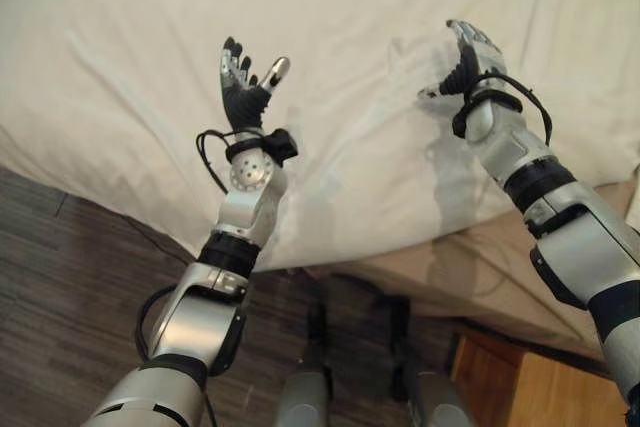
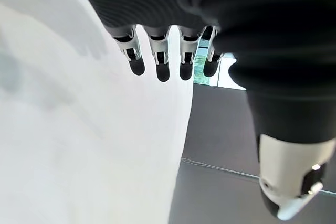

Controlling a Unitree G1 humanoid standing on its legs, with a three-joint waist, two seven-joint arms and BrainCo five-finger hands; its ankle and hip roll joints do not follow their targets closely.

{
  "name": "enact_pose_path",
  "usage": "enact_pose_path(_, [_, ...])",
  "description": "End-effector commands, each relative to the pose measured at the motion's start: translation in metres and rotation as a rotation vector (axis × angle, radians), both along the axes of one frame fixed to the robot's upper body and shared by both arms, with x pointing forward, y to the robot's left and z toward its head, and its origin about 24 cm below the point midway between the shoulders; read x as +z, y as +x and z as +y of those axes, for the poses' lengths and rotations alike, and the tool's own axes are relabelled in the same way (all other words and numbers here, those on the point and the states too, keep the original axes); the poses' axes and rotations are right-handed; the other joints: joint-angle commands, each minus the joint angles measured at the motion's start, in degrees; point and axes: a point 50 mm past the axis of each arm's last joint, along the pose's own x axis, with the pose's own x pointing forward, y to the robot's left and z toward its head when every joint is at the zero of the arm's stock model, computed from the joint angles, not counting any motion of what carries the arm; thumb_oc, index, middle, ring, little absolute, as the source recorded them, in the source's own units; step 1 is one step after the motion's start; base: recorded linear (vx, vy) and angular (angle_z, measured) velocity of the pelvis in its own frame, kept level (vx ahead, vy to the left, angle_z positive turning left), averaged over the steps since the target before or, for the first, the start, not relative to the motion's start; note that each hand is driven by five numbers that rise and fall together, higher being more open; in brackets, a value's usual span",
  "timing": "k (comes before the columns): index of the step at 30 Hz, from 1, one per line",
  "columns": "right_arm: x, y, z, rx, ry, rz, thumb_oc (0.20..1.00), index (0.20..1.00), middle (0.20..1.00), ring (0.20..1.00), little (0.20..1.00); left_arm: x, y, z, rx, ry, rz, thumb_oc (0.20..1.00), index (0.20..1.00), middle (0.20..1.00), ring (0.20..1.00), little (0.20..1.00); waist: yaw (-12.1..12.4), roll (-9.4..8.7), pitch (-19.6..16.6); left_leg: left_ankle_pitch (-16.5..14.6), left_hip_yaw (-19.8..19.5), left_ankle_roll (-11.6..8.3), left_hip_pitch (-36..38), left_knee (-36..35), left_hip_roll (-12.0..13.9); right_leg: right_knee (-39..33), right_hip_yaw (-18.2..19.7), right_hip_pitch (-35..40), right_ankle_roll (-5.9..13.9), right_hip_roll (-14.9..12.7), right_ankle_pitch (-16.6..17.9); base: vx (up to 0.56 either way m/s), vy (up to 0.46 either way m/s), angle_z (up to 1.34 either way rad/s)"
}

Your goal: Making the bed.

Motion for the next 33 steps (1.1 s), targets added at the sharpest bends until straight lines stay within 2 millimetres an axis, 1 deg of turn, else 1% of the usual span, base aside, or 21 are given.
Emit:
enact_pose_path(1, [0.028, 0.001, -0.003, -0.049, 0.045, -0.104, 1.000, 1.000, 1.000, 1.000, 1.000, 0.049, 0.007, -0.015, -0.008, 0.019, -0.142, 1.000, 1.000, 1.000, 1.000, 1.000, -0.2, -0.21, -1.3, 0.6, 3.3, -5.07, 0.4, 0.1, 0.7, 0.7, 2.8, -2.7, 5.58, -5.0, -1.1, -0.03, 0.014, -0.01])
enact_pose_path(2, [0.028, 0.001, -0.003, -0.049, 0.045, -0.104, 1.000, 1.000, 1.000, 1.000, 1.000, 0.049, 0.007, -0.015, -0.008, 0.019, -0.142, 1.000, 1.000, 1.000, 1.000, 1.000, -0.2, -0.21, -1.3, 0.6, 3.3, -5.07, 0.4, 0.1, 0.7, 0.7, 2.8, -2.7, 5.58, -5.0, -1.1, -0.05, 0.015, -0.01])
enact_pose_path(3, [0.006, 0.003, -0.009, -0.073, 0.094, -0.044, 1.000, 1.000, 1.000, 1.000, 1.000, 0.056, 0.007, -0.026, -0.020, 0.053, -0.162, 1.000, 1.000, 1.000, 1.000, 1.000, -0.4, 0.89, -0.8, 0.6, 3.7, -5.02, -0.6, 0.1, 0.5, 0.7, 3.1, -3.8, 5.94, -5.3, -0.9, -0.03, 0.004, -0.05])
enact_pose_path(4, [0.006, 0.003, -0.009, -0.074, 0.094, -0.044, 0.200, 0.200, 0.200, 0.200, 0.200, 0.056, 0.007, -0.026, -0.020, 0.053, -0.162, 1.000, 1.000, 1.000, 1.000, 1.000, -0.3, 0.90, -0.9, 0.6, 3.7, -5.02, -0.6, 0.1, 0.5, 0.7, 3.1, -3.9, 5.95, -5.3, -0.9, -0.05, 0.019, -0.08])
enact_pose_path(5, [-0.004, 0.003, -0.008, -0.076, 0.091, -0.016, 0.200, 0.200, 0.200, 0.200, 0.200, 0.054, 0.004, -0.030, -0.030, 0.068, -0.171, 1.000, 1.000, 1.000, 1.000, 1.000, -0.5, 1.48, -0.7, 0.6, 4.0, -4.89, -0.5, 0.1, 0.3, 0.7, 3.5, -4.1, 5.97, -5.3, -0.9, -0.02, 0.026, -0.10])
enact_pose_path(9, [-0.017, 0.001, -0.007, -0.065, 0.089, 0.002, 0.200, 0.200, 0.200, 0.200, 0.200, 0.043, 0.001, -0.029, -0.034, 0.081, -0.157, 1.000, 1.000, 1.000, 1.000, 1.000, -1.3, 1.50, -0.8, -0.1, 4.8, -4.48, 1.5, 0.1, 0.0, 0.7, 4.6, -3.0, 5.99, -5.5, -1.0, -0.02, 0.037, -0.07])
enact_pose_path(11, [-0.019, -0.002, 0.002, -0.022, 0.136, -0.015, 0.200, 0.200, 0.200, 0.200, 0.200, 0.037, -0.003, -0.032, -0.053, 0.092, -0.157, 1.000, 1.000, 1.000, 1.000, 1.000, -2.6, 0.75, -1.8, -1.6, 6.3, -3.57, 4.7, 0.1, -0.3, 0.7, 5.6, -1.0, 6.09, -5.8, -1.0, 0.02, 0.099, -0.10])
enact_pose_path(15, [-0.020, -0.013, 0.002, 0.041, 0.162, -0.081, 0.200, 0.200, 0.200, 0.200, 0.200, 0.030, -0.014, -0.024, -0.061, 0.101, -0.174, 1.000, 1.000, 1.000, 1.000, 1.000, -5.0, -1.41, -4.9, -4.1, 9.0, -2.04, 10.8, 0.1, -0.8, 0.7, 6.9, 3.0, 6.57, -5.9, -1.0, 0.07, 0.104, -0.19])
enact_pose_path(18, [-0.049, -0.026, -0.004, 0.063, 0.192, -0.042, 0.200, 0.200, 0.200, 0.200, 0.200, 0.008, -0.029, -0.010, -0.053, 0.097, -0.146, 1.000, 1.000, 1.000, 1.000, 1.000, -5.9, -3.16, -6.9, -5.7, 11.0, -0.72, 15.2, 0.1, -1.4, 0.7, 8.6, 5.5, 7.19, -5.8, -0.6, 0.04, 0.123, -0.34])
enact_pose_path(21, [-0.073, -0.038, -0.013, 0.066, 0.218, -0.007, 0.200, 0.200, 0.200, 0.200, 0.200, -0.011, -0.045, 0.004, -0.044, 0.085, -0.113, 1.000, 1.000, 1.000, 1.000, 1.000, -6.7, -4.91, -7.9, -6.5, 12.7, 0.40, 17.9, 0.1, -1.9, 0.7, 9.2, 6.9, 8.17, -5.8, 1.0, -0.03, 0.127, -0.60])
enact_pose_path(23, [-0.091, -0.047, -0.020, 0.058, 0.244, 0.027, 0.200, 0.200, 0.200, 0.200, 0.200, -0.026, -0.054, 0.013, -0.035, 0.076, -0.075, 1.000, 1.000, 1.000, 1.000, 1.000, -6.9, -5.98, -7.5, -7.0, 14.7, 0.73, 19.9, 0.1, -1.7, 0.7, 8.6, 7.8, 9.31, -6.0, 3.2, -0.09, 0.124, -0.64])
enact_pose_path(24, [-0.107, -0.055, -0.020, 0.067, 0.267, 0.065, 0.200, 0.200, 0.200, 0.200, 0.200, -0.038, -0.059, 0.016, -0.039, 0.059, -0.040, 1.000, 1.000, 1.000, 1.000, 1.000, -7.4, -6.89, -7.5, -7.1, 15.9, 0.76, 20.9, 0.1, -1.3, 1.4, 7.7, 8.0, 9.58, -6.1, 4.1, -0.09, 0.090, -0.55])
enact_pose_path(25, [-0.108, -0.056, -0.020, 0.066, 0.267, 0.068, 0.200, 0.200, 0.200, 0.200, 0.200, -0.039, -0.060, 0.016, -0.040, 0.060, -0.037, 1.000, 1.000, 1.000, 1.000, 1.000, -7.4, -6.92, -7.5, -7.1, 16.0, 0.76, 21.0, 0.1, -1.3, 1.4, 7.7, 8.1, 9.58, -6.1, 4.1, -0.11, 0.044, -0.66])
enact_pose_path(26, [-0.122, -0.064, -0.022, 0.068, 0.274, 0.104, 0.200, 0.200, 0.200, 0.200, 0.200, -0.044, -0.065, 0.016, -0.060, 0.045, -0.031, 1.000, 1.000, 1.000, 1.000, 1.000, -7.8, -7.41, -7.4, -7.0, 16.6, 0.93, 21.7, 0.1, -0.8, 4.4, 6.9, 7.7, 9.58, -6.0, 4.2, -0.06, 0.012, -0.73])
enact_pose_path(27, [-0.123, -0.064, -0.022, 0.068, 0.274, 0.107, 0.200, 0.200, 0.200, 0.200, 0.200, -0.044, -0.066, 0.016, -0.060, 0.046, -0.028, 1.000, 1.000, 1.000, 1.000, 1.000, -7.7, -7.43, -7.5, -7.0, 16.7, 0.91, 21.8, 0.1, -0.8, 4.8, 6.9, 7.6, 9.57, -5.9, 4.0, -0.10, 0.050, -0.66])
enact_pose_path(28, [-0.131, -0.070, -0.025, 0.064, 0.288, 0.118, 0.200, 0.200, 0.200, 0.200, 0.200, -0.048, -0.068, 0.018, -0.054, 0.031, -0.019, 1.000, 1.000, 1.000, 1.000, 1.000, -7.7, -7.01, -7.0, -7.3, 17.5, 1.17, 22.6, 0.1, -0.2, 6.8, 4.9, 7.8, 9.10, -6.4, 2.5, -0.07, 0.026, -0.60])
enact_pose_path(29, [-0.133, -0.073, -0.026, 0.066, 0.288, 0.126, 0.200, 0.200, 0.200, 0.200, 0.200, -0.050, -0.071, 0.020, -0.053, 0.037, -0.012, 1.000, 1.000, 1.000, 1.000, 1.000, -7.6, -7.02, -7.3, -7.1, 18.1, 1.21, 22.7, 0.1, 0.1, 7.3, 3.8, 7.9, 8.44, -6.8, 2.2, -0.15, 0.059, -0.69])
enact_pose_path(30, [-0.141, -0.080, -0.029, 0.059, 0.304, 0.128, 0.200, 0.200, 0.200, 0.200, 0.200, -0.053, -0.079, 0.023, -0.053, 0.024, -0.020, 1.000, 1.000, 1.000, 1.000, 1.000, -7.5, -6.63, -7.1, -6.8, 19.4, 1.31, 22.9, 0.1, 0.7, 9.0, 1.0, 9.1, 7.60, -8.0, 1.3, -0.18, 0.039, -0.60])
enact_pose_path(31, [-0.149, -0.095, -0.038, 0.045, 0.338, 0.126, 0.200, 0.200, 0.200, 0.200, 0.200, -0.059, -0.088, 0.026, -0.050, 0.000, -0.013, 1.000, 1.000, 1.000, 1.000, 1.000, -7.8, -6.41, -7.7, -6.6, 20.5, 1.54, 22.9, 0.1, 0.8, 10.1, 0.2, 11.2, 7.26, -8.5, 0.3, -0.17, 0.056, -0.51])
enact_pose_path(32, [-0.150, -0.102, -0.040, 0.050, 0.342, 0.114, 0.200, 0.200, 0.200, 0.200, 0.200, -0.062, -0.094, 0.030, -0.033, -0.012, -0.009, 1.000, 1.000, 1.000, 1.000, 1.000, -7.6, -6.60, -8.3, -6.6, 21.3, 1.50, 22.9, 0.1, 0.6, 8.3, -0.2, 12.8, 7.46, -8.7, 0.7, -0.06, 0.042, -0.23])
enact_pose_path(33, [-0.163, -0.117, -0.042, 0.056, 0.349, 0.141, 0.200, 0.200, 0.200, 0.200, 0.200, -0.071, -0.101, 0.035, -0.004, -0.003, 0.021, 1.000, 1.000, 1.000, 1.000, 1.000, -7.7, -6.62, -9.3, -6.4, 22.8, 1.16, 23.5, 0.1, 0.6, 4.8, -0.4, 14.6, 7.75, -8.6, 0.5, 0.03, 0.026, -0.22])
